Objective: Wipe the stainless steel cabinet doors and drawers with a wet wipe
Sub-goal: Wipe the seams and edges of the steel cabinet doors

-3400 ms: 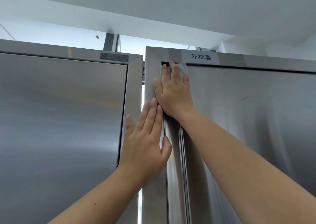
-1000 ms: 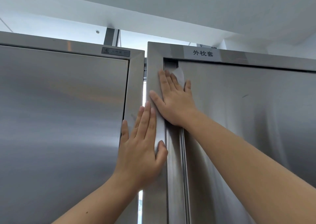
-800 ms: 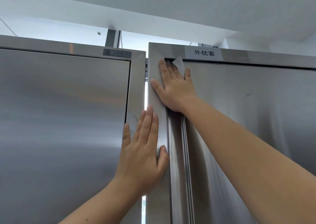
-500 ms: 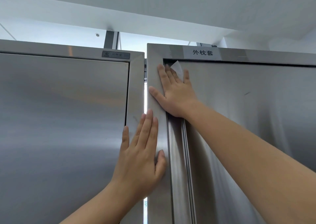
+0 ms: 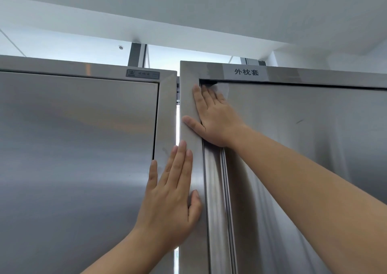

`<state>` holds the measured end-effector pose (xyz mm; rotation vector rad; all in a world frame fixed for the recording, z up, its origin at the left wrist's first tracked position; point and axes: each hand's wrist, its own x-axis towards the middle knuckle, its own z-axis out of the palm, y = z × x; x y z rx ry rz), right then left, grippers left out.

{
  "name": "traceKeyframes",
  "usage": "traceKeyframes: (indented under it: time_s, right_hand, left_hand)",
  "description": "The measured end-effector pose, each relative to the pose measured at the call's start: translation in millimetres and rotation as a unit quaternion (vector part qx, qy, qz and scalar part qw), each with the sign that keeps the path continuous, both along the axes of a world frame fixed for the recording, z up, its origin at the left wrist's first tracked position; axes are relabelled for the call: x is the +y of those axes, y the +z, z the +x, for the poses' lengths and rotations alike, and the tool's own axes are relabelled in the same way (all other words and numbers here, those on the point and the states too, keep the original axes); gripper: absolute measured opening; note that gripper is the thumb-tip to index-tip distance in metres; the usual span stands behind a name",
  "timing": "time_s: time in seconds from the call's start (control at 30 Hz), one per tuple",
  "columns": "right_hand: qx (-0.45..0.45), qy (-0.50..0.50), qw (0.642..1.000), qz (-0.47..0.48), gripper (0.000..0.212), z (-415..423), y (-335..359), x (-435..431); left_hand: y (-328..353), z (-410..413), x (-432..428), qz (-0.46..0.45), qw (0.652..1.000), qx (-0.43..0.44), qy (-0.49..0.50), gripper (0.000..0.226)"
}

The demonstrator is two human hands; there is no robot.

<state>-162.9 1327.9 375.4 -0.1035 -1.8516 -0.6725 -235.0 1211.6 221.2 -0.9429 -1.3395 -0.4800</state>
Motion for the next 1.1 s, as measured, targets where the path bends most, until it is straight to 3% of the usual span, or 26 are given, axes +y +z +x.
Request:
traceKeyframes:
  time_s: [0.3,0.6,0.8,1.1]
  right_hand:
    - [0.030,0.061,0.998,-0.007,0.076,-6,-23,6]
    - [0.024,0.057,0.996,-0.064,0.076,-7,2,-3]
    - [0.034,0.088,0.994,-0.047,0.074,-10,-41,2]
    - [0.028,0.070,0.991,-0.112,0.070,-9,8,-10]
  left_hand:
    - [-8,-6,-3,-0.018,1.000,-0.004,-0.014,0.067]
    - [-10,-7,-3,-0.015,1.000,0.006,-0.012,0.067]
    - [-10,-6,-3,-0.009,1.000,0.002,-0.005,0.066]
    - [-13,-4,-7,-0.007,0.999,0.021,0.044,0.066]
